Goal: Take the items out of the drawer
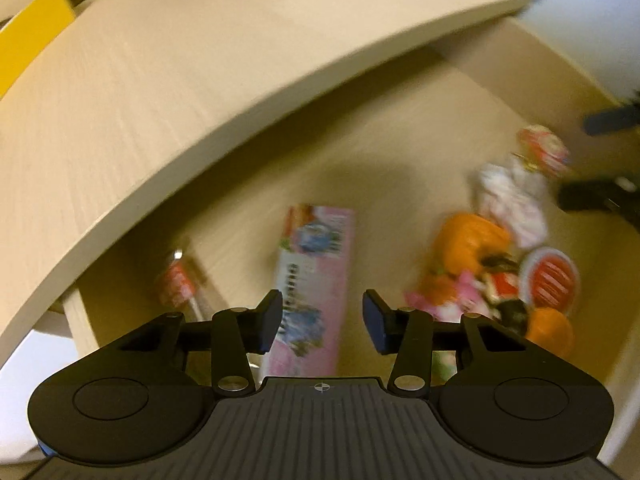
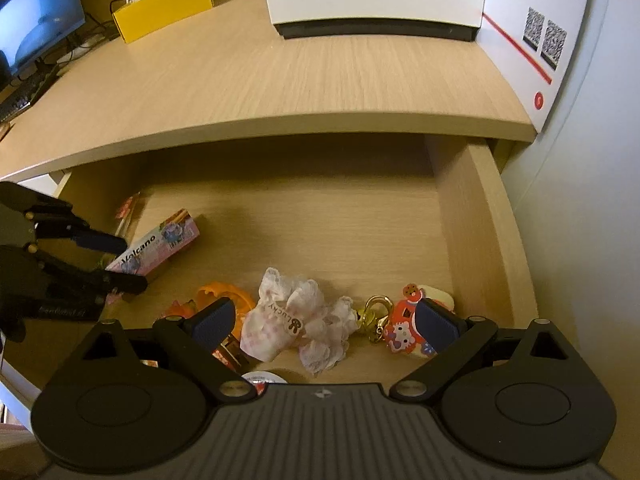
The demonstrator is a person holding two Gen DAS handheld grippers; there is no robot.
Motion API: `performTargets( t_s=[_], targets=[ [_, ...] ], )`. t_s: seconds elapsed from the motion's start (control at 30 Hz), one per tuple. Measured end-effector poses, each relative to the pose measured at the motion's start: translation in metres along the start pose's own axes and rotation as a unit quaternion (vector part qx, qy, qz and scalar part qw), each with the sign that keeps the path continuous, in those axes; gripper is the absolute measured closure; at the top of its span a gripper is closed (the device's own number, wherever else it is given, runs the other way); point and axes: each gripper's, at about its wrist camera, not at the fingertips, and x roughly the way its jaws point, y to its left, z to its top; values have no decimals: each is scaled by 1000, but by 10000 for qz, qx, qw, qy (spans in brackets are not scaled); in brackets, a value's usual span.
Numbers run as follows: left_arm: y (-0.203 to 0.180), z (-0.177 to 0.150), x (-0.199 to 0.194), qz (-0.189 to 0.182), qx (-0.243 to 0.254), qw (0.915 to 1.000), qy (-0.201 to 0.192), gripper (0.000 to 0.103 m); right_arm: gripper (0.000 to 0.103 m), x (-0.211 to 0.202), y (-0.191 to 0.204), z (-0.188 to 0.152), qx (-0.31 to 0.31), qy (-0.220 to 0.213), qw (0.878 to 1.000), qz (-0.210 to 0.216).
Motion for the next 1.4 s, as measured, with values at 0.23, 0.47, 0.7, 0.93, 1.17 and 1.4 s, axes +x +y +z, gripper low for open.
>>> performTargets(
  t_s=[0.23,0.47,0.7,0.93,1.17,1.4],
  targets=[
    [40,21,17,-284,-350,9987,251,50,6,-3,2,-3,-118,27,9999,77],
    [59,35,25,-304,-239,9987,339,56,6,-3,3,0,-198,91,9997,114],
    [88,31,4,-356,-868,9945,467,76,6,4,4,14,-271,140,9995,130],
    [110,-2,-70,-246,-2002,9794,-11,77,6,19,37,44,-814,-97,9949,587],
    [135,-51,-138,-94,-2722,9607,-540,77,33,50,103,56,-2028,-172,9686,1429],
    [122,-102,-141,-209,-3368,9384,-743,77,56,94,154,57,-2417,112,9447,2213]
  ],
)
